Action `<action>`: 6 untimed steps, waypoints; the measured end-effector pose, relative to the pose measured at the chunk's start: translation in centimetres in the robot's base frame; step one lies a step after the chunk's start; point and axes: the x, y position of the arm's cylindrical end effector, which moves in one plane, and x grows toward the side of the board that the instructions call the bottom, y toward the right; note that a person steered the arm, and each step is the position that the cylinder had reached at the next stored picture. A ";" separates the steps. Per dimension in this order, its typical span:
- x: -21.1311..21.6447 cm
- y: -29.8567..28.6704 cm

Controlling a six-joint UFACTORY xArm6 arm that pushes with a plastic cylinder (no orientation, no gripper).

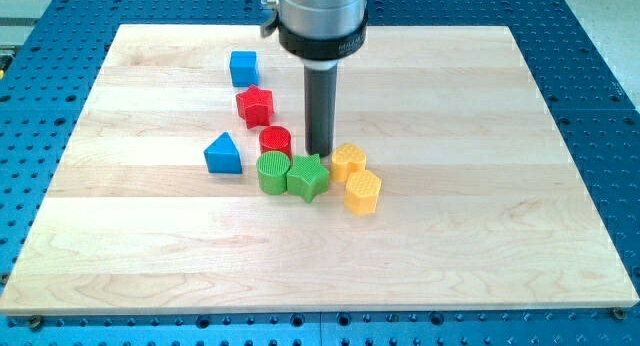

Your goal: Place the triangle below the red circle

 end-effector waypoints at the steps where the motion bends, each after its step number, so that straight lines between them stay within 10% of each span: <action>1: 1.1 -5.9; 6: 3.2 -17.1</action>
